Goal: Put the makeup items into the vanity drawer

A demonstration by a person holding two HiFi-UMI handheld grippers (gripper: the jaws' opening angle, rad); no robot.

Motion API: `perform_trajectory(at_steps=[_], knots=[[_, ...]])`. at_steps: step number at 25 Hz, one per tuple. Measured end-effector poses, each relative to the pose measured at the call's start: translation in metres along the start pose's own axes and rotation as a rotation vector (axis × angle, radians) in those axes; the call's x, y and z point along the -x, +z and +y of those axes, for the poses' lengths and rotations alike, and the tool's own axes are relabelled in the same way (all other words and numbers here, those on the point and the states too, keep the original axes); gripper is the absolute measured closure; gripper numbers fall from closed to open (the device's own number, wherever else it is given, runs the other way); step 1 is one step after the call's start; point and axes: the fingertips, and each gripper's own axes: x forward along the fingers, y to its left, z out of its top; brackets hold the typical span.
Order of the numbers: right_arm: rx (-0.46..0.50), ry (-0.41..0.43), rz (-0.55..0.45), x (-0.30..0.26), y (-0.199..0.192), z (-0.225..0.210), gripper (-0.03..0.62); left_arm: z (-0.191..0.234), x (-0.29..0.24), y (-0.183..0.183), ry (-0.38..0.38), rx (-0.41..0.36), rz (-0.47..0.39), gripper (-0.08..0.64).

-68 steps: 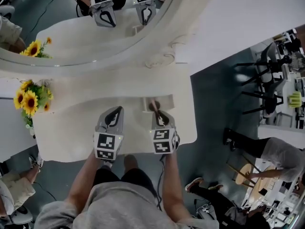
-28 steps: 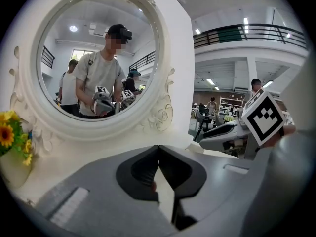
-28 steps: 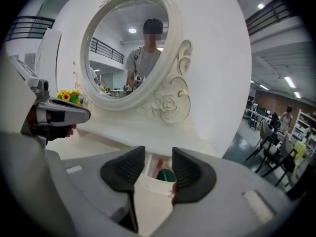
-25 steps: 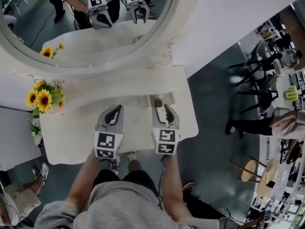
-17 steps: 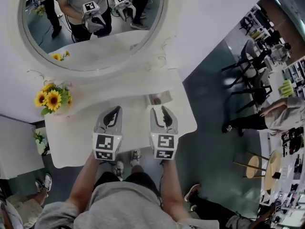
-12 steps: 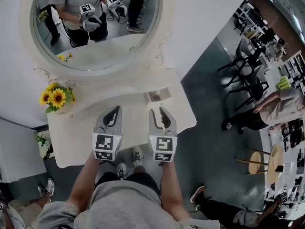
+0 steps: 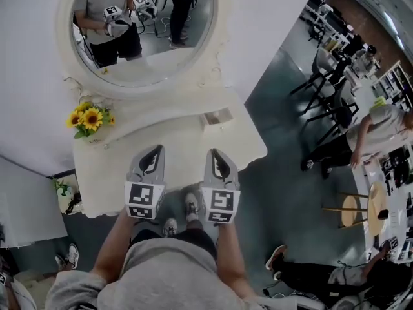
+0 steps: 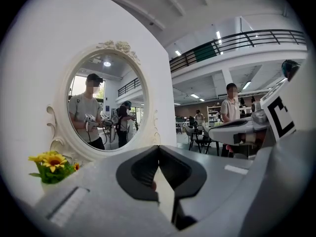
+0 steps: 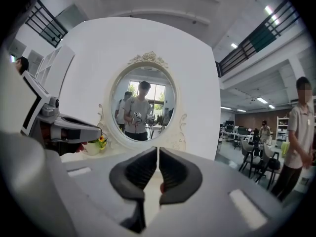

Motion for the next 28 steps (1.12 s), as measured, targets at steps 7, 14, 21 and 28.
perform_trajectory(at_steps=[7,14,21,28], knots=[[0.002,0.003,-0.012,0.028,-0.004,0.024,0.586,-0.001,0.034,-0.005,-0.010,-0.013,-0.012,0.549],[0.014,0.006,-0.018,0.033,0.001,0.032,0.586,-0.001,0.043,0.000,-0.017,-0.025,-0.015,0.549],[0.027,0.007,-0.016,0.029,0.001,0.032,0.586,0.002,0.041,-0.001,-0.015,-0.018,-0.019,0.549],[0.031,0.019,-0.017,0.026,0.003,0.032,0.586,0.004,0.041,0.000,-0.002,-0.016,-0.015,0.549]])
